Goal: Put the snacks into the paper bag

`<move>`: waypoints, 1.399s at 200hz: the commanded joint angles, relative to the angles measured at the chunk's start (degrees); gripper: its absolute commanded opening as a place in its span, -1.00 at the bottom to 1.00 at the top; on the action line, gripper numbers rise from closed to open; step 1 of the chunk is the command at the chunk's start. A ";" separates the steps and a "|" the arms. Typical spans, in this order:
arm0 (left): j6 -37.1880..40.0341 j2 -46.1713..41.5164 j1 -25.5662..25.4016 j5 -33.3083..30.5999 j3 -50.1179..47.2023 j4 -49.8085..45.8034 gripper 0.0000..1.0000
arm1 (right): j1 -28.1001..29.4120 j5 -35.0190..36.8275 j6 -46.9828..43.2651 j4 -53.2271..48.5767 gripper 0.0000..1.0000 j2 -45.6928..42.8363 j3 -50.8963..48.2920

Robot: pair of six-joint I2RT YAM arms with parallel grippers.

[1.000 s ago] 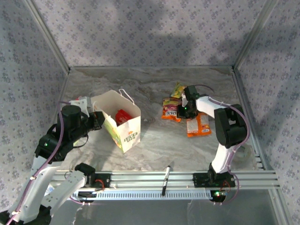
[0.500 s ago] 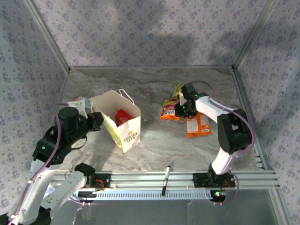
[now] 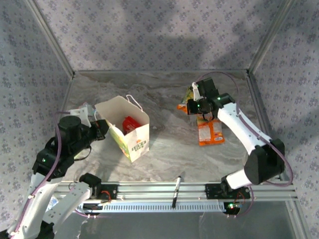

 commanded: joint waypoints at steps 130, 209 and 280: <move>-4.70 -8.13 0.14 -2.25 -2.74 -4.70 -0.86 | 15.63 5.45 -8.25 -4.70 -1.00 -2.72 33.75; -3.86 -7.56 0.16 -0.67 -3.30 -4.78 -0.88 | 28.38 4.19 -19.92 -0.76 -1.00 1.95 41.33; -2.92 -7.86 0.12 -0.85 -3.67 -5.15 -0.88 | 38.79 8.26 -30.01 1.66 -1.00 4.36 43.17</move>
